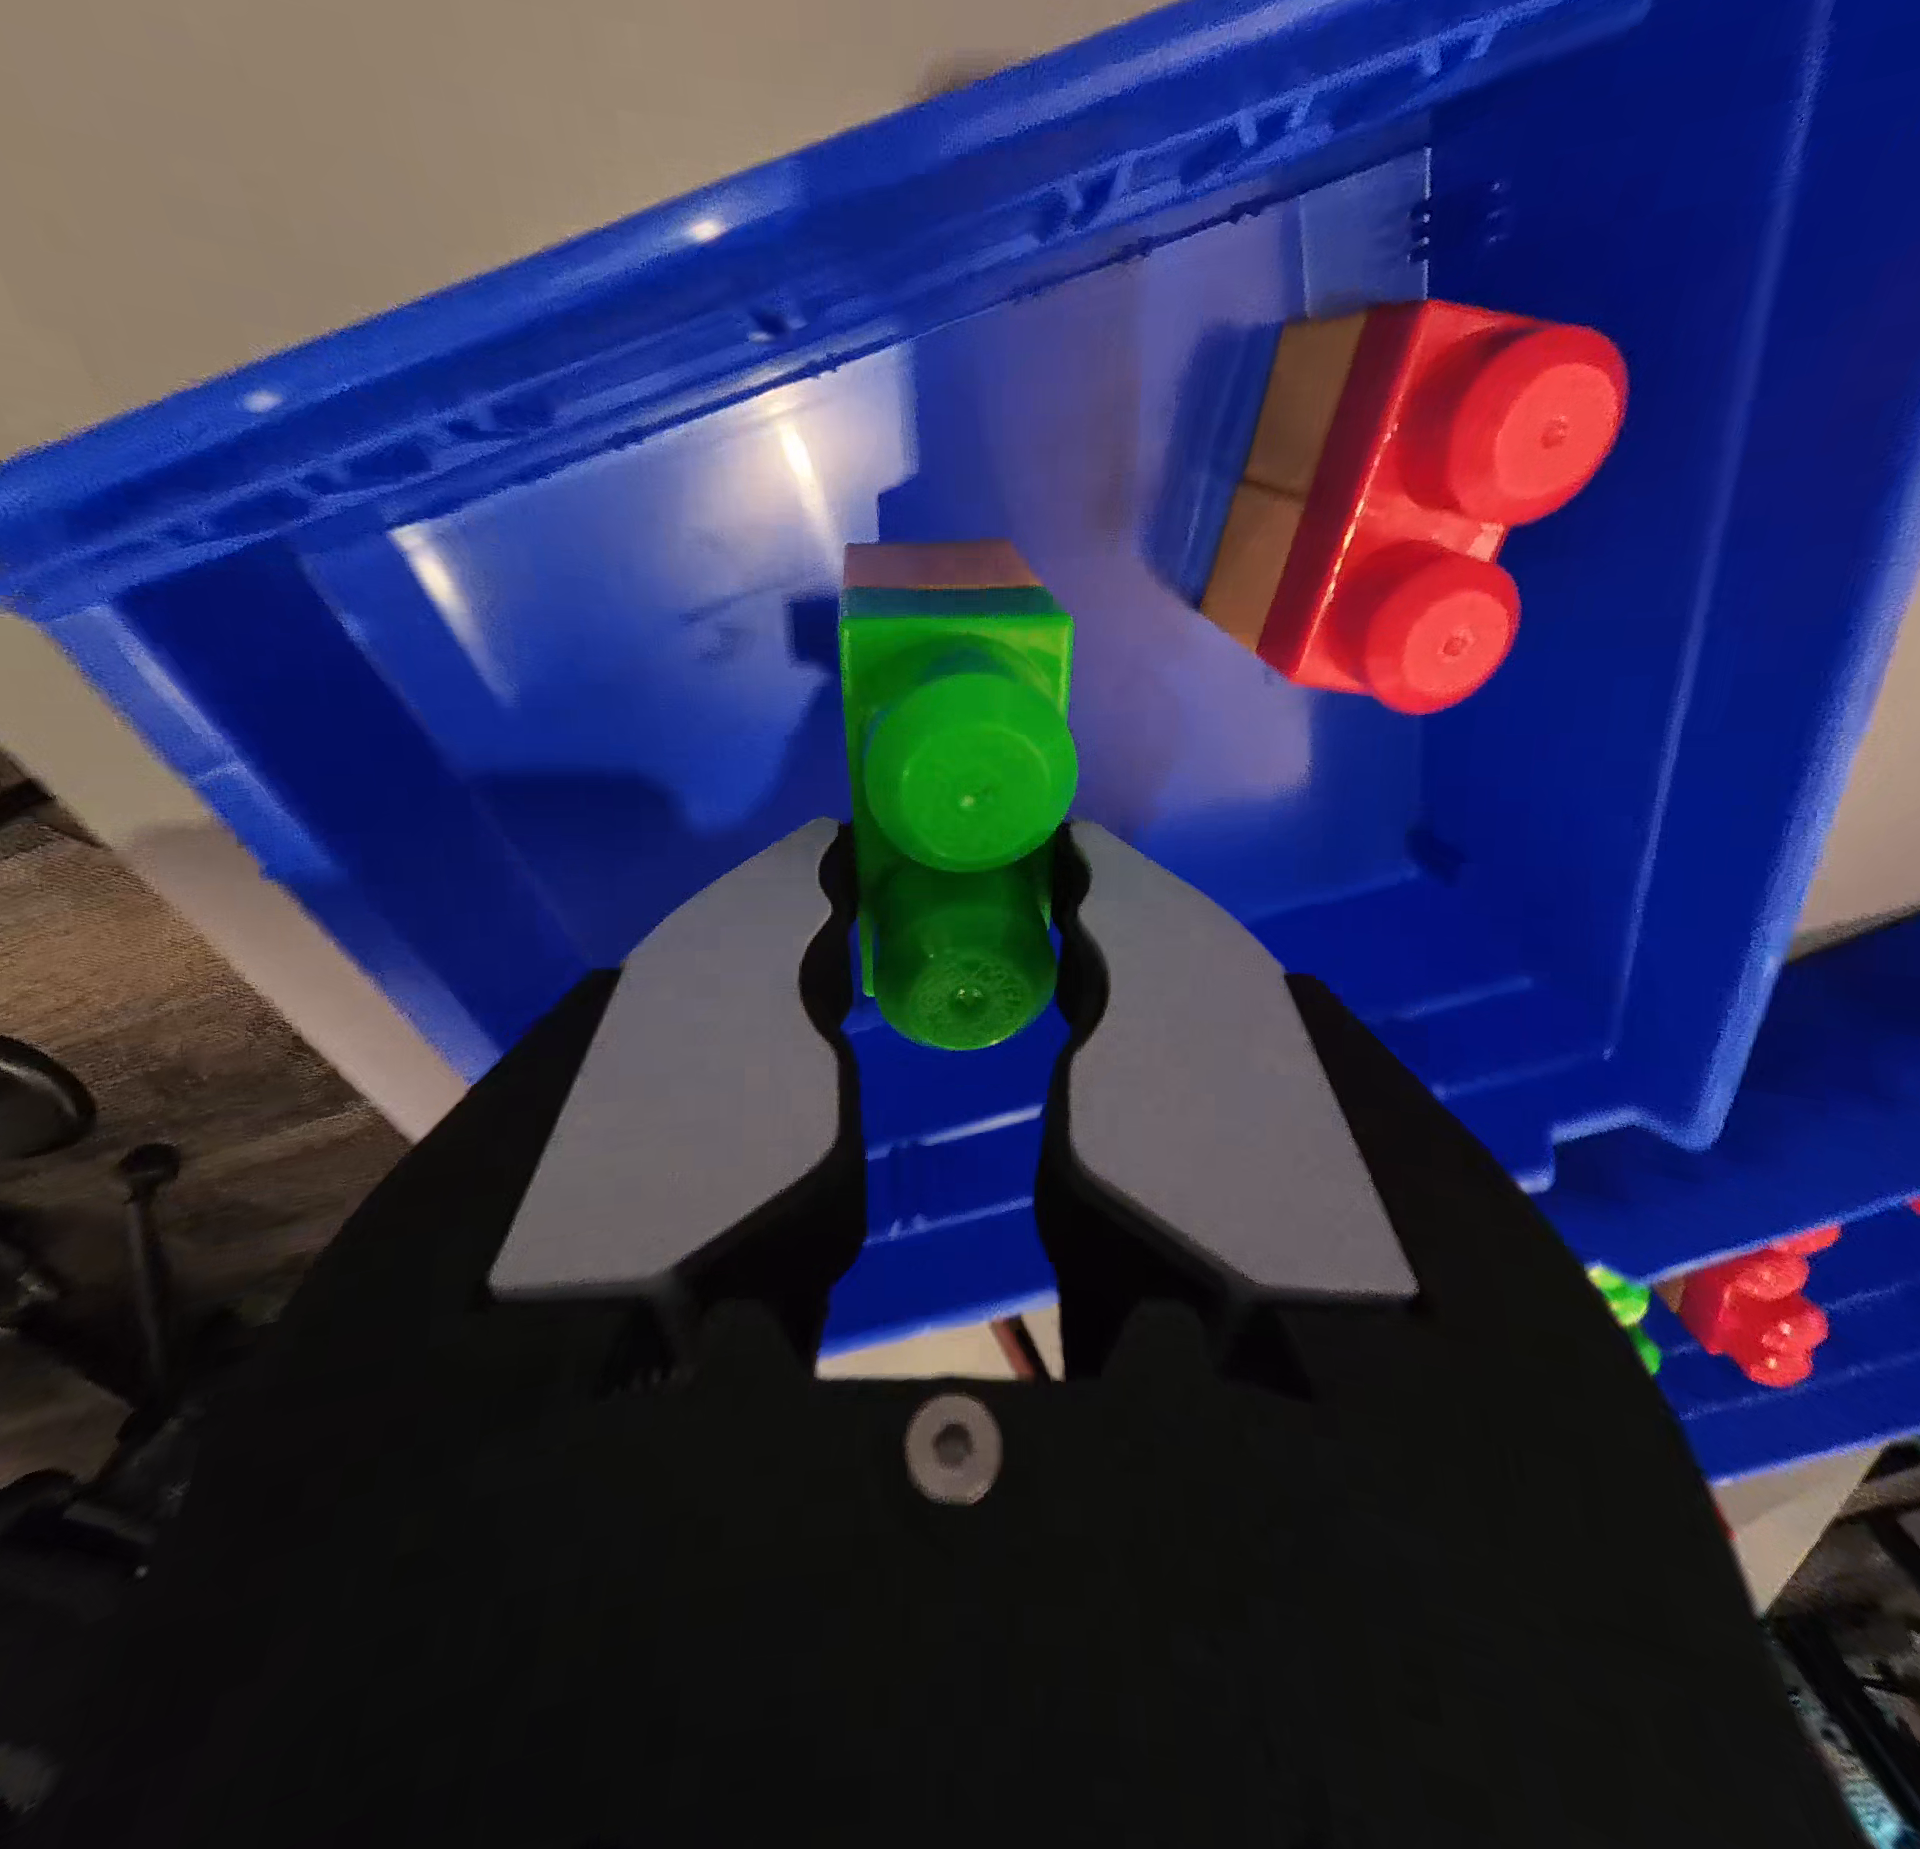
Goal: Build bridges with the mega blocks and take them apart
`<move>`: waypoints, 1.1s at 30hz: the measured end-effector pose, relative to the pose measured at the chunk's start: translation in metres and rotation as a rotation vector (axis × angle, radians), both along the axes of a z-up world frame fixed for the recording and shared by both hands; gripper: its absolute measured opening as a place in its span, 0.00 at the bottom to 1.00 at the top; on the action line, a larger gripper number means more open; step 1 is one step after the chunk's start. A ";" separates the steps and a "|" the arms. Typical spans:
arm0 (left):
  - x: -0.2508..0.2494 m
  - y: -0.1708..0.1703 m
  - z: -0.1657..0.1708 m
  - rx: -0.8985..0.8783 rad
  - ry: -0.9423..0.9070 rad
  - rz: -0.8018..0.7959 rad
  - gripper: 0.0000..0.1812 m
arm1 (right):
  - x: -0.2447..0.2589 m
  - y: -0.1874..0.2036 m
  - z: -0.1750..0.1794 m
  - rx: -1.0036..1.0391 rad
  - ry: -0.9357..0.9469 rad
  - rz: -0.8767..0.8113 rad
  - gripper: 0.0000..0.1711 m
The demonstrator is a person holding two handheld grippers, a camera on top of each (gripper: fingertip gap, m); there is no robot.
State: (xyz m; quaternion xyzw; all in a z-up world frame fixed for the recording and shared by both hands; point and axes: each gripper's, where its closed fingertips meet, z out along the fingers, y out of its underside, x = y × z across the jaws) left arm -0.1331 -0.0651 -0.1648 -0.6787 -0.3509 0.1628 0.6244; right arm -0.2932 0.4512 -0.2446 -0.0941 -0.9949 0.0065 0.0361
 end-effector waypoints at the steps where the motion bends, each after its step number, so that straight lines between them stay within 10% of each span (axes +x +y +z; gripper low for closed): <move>1: -0.001 0.002 0.004 0.002 0.005 0.007 0.26 | -0.005 0.000 -0.009 0.005 -0.002 0.015 0.21; 33: -0.004 0.043 0.012 -0.111 0.011 0.022 0.25 | -0.073 -0.013 -0.048 0.084 0.097 0.266 0.21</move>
